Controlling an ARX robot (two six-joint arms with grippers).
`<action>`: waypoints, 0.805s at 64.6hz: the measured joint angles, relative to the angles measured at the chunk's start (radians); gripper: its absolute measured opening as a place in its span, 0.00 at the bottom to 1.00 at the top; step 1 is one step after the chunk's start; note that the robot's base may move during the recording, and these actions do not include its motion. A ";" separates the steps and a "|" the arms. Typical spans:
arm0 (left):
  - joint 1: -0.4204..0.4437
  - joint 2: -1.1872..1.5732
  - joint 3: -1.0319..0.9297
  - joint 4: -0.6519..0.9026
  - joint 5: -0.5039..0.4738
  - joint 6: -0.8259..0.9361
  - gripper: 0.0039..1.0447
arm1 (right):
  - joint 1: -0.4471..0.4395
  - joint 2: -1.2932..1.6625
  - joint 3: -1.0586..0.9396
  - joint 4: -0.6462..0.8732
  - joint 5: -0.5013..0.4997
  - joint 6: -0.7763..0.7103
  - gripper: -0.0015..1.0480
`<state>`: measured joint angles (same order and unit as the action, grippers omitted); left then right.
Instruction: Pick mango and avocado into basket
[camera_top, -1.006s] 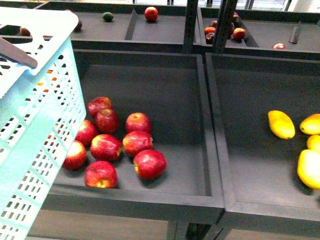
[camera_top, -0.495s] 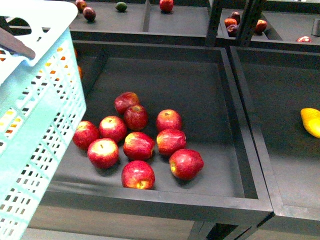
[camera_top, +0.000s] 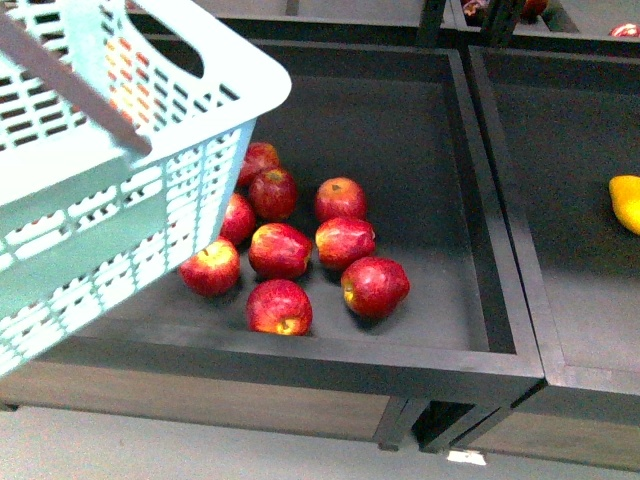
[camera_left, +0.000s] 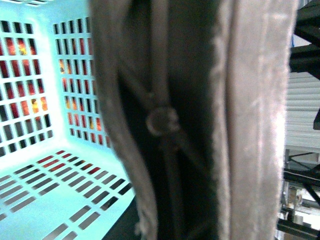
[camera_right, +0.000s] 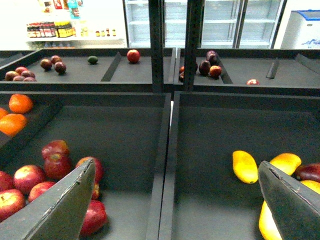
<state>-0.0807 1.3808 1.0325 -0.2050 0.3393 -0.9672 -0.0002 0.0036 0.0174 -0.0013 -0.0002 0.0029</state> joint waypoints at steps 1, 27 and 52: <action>-0.019 0.021 0.024 -0.004 -0.006 0.002 0.13 | 0.000 0.000 0.000 0.000 0.000 0.000 0.92; -0.362 0.270 0.281 -0.098 -0.021 0.105 0.13 | 0.000 0.000 0.000 0.000 0.000 0.000 0.92; -0.448 0.286 0.283 -0.062 0.019 0.143 0.13 | 0.000 0.000 0.000 0.000 0.000 0.000 0.92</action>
<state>-0.5289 1.6665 1.3151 -0.2668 0.3588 -0.8238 -0.0002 0.0036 0.0174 -0.0013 -0.0006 0.0029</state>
